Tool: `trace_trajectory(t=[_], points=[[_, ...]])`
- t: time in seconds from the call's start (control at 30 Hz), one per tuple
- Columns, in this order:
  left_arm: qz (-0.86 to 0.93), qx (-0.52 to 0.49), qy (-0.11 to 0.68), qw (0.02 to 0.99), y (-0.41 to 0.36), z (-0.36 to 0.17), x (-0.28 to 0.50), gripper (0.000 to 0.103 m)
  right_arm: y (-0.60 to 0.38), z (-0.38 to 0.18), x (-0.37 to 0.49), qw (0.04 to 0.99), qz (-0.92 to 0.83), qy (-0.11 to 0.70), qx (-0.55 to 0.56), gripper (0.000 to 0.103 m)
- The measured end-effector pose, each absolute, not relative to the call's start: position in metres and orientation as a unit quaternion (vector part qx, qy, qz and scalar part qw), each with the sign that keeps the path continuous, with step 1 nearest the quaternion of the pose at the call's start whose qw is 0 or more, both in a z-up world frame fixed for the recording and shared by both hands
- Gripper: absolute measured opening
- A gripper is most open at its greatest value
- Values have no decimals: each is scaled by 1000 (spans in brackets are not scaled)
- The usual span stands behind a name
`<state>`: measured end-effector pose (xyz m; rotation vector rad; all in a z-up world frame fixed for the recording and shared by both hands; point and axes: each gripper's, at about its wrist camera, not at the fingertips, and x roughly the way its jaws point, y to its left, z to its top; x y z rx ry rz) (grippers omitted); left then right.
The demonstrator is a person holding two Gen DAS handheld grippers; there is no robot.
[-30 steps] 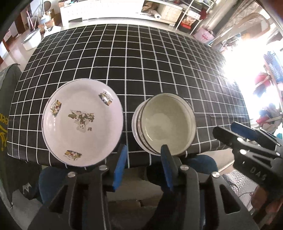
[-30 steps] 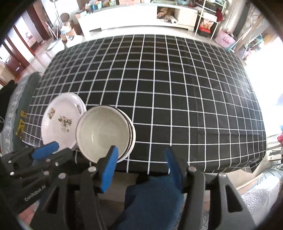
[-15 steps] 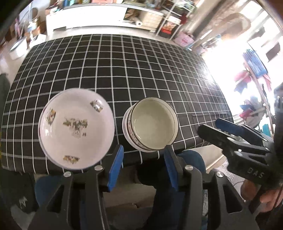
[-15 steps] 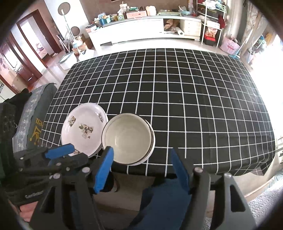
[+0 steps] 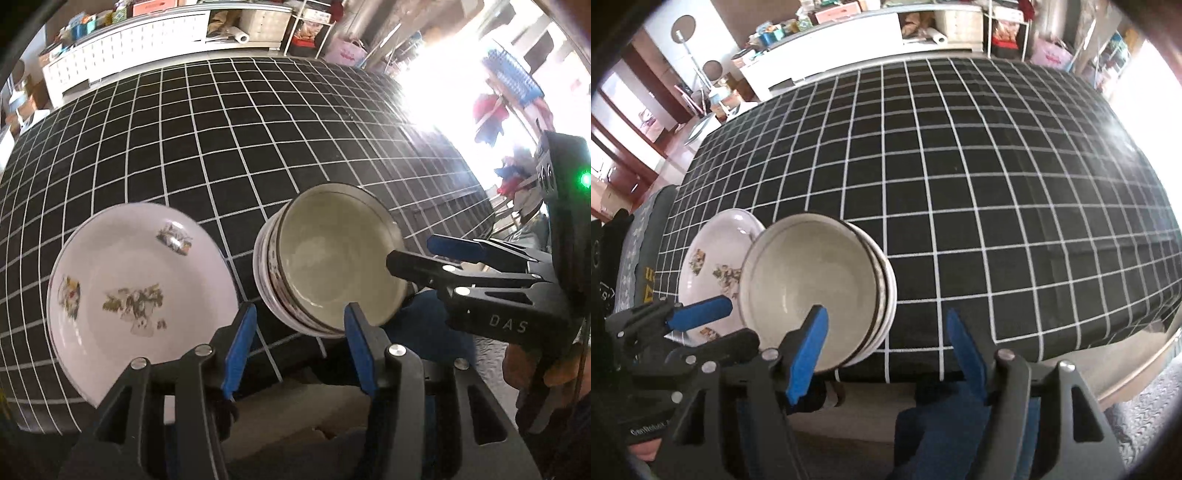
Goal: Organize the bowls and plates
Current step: 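Reach both grippers to the nested bowl stack and close on its rim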
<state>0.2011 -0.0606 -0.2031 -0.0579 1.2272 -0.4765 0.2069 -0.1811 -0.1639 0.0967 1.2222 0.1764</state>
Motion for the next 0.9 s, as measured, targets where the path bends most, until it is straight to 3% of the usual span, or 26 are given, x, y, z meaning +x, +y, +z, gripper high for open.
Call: trace_trajectory(t=[0.73,0.9], points=[[-281,-3,607,744,-68,-239,243,47,-185,-210,231,782,100,605,111,72],[-290,16,613,735,-77,-246,245,52,-193,-212,230,777,108,605,134,72]])
